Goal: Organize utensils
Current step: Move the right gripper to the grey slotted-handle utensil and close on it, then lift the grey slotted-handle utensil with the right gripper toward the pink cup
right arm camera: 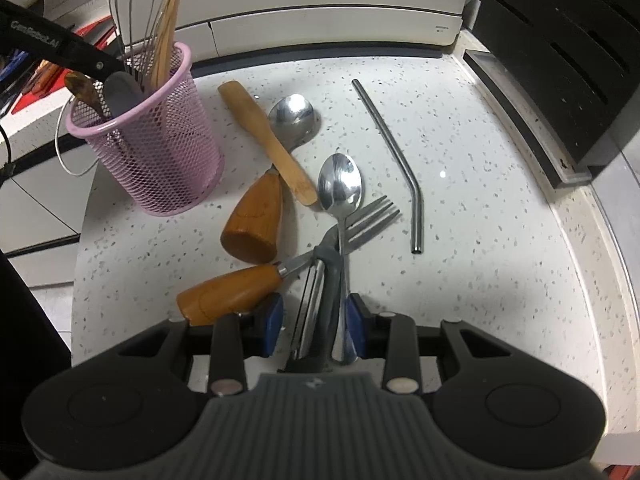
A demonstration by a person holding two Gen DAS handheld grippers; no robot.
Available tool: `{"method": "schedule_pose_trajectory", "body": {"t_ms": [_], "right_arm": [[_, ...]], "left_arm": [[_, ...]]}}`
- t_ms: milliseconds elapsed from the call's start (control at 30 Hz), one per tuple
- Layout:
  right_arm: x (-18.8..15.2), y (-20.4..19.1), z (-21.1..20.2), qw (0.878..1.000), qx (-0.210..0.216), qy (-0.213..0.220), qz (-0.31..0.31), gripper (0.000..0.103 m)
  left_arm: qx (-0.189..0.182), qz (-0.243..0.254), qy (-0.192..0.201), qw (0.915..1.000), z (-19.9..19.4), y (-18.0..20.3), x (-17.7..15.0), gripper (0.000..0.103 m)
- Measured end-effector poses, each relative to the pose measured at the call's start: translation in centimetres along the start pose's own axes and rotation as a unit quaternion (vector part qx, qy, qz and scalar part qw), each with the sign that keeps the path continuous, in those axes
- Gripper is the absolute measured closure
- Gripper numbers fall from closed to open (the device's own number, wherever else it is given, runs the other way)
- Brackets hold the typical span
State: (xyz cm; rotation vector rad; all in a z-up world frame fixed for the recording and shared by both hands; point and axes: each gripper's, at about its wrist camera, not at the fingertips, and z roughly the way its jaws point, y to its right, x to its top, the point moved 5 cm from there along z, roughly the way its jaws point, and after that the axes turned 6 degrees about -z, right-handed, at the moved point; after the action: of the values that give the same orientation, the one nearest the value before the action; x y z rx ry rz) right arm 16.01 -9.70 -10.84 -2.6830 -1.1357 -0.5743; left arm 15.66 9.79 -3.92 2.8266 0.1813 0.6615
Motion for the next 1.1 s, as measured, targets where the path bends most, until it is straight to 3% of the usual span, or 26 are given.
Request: {"method": "schedule_pose_trajectory", "body": {"t_ms": [467,800,1100], "right_arm": [[0.9,0.3,0.4,1.000,-0.009,-0.007,-0.007,0.091],[0.9,0.7,-1.7,1.000,-0.005,0.016,0.011,0.092],[0.4,1.0,-4.3,0.997,-0.004,0.063,0.037,0.093]], "left_arm": [[0.000,0.001,0.000,1.0000,0.0,0.0,0.0,0.084],[0.001,0.001,0.000,1.0000,0.0,0.0,0.0,0.084],[0.002,0.002,-0.001,1.0000,0.0,0.1,0.0,0.084]]}}
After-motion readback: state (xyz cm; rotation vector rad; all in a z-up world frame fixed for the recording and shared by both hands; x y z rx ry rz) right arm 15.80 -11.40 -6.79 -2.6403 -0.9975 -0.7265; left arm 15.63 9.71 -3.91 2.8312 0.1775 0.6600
